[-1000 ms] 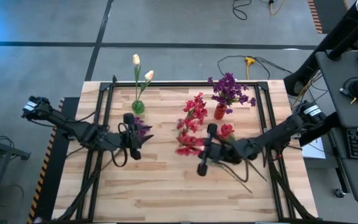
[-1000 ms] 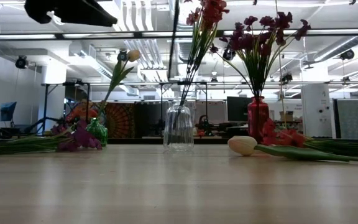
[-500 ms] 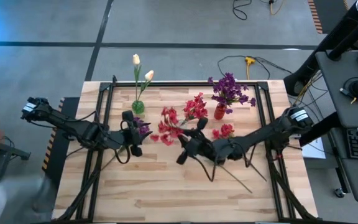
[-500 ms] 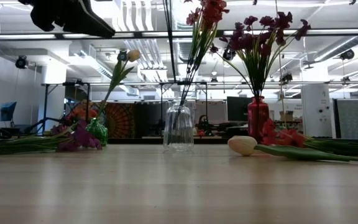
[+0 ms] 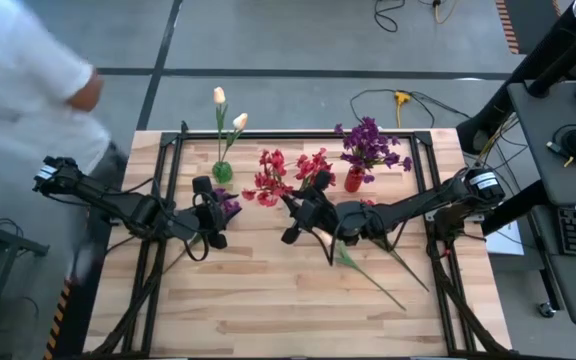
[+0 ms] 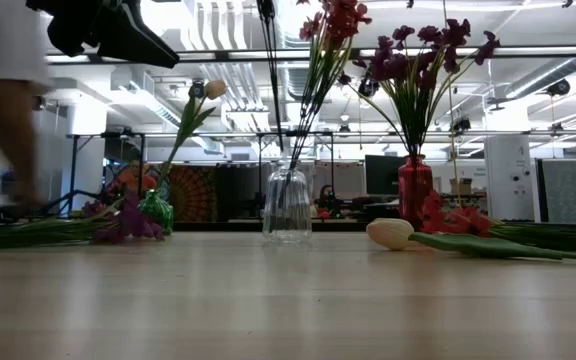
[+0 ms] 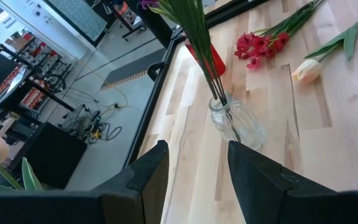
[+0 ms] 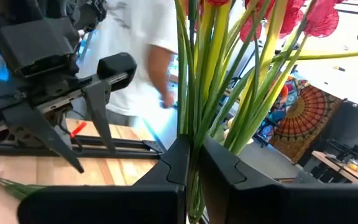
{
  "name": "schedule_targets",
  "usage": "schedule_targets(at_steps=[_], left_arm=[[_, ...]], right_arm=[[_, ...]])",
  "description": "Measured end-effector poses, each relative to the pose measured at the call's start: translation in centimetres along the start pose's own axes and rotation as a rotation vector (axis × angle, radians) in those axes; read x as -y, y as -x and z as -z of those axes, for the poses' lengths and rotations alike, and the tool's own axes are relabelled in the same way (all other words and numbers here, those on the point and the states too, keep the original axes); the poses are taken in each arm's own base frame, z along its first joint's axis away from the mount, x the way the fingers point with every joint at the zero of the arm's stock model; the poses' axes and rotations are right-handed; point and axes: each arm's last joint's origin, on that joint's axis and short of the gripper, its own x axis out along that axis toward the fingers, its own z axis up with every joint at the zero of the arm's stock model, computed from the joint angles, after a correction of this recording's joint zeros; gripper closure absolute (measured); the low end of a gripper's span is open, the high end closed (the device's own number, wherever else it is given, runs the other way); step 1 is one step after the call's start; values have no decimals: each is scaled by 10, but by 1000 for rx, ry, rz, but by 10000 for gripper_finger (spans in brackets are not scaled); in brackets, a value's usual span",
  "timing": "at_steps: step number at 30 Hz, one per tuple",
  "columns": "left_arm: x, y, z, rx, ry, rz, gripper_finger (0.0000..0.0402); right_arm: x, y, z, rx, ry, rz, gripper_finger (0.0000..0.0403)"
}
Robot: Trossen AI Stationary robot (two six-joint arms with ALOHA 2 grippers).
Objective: Sort flowers into vase by color
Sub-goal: Put the right red flowers into the transparent vase
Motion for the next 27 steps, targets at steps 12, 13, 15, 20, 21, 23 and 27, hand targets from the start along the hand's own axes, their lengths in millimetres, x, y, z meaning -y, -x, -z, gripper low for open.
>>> schedule_targets(at_steps=[12,13,15,20,21,23,27], left_arm=[[0,0,0,0,0,-1,253],[0,0,0,0,0,-1,253],[0,0,0,0,0,-1,253],[0,0,0,0,0,-1,253],[0,0,0,0,0,-1,253],[0,0,0,-1,0,-1,253],[0,0,0,-1,-1,-1,253]], right_arm=[[2,-4,21,-45,-6,10,385],[3,-5,22,-48,-8,11,385],[3,-5,24,-53,-9,14,385],[3,-5,26,-55,-8,14,385],[3,-5,26,-55,-8,14,385],[3,-5,26,-55,-12,14,385],[3,-5,26,-55,-29,15,383]])
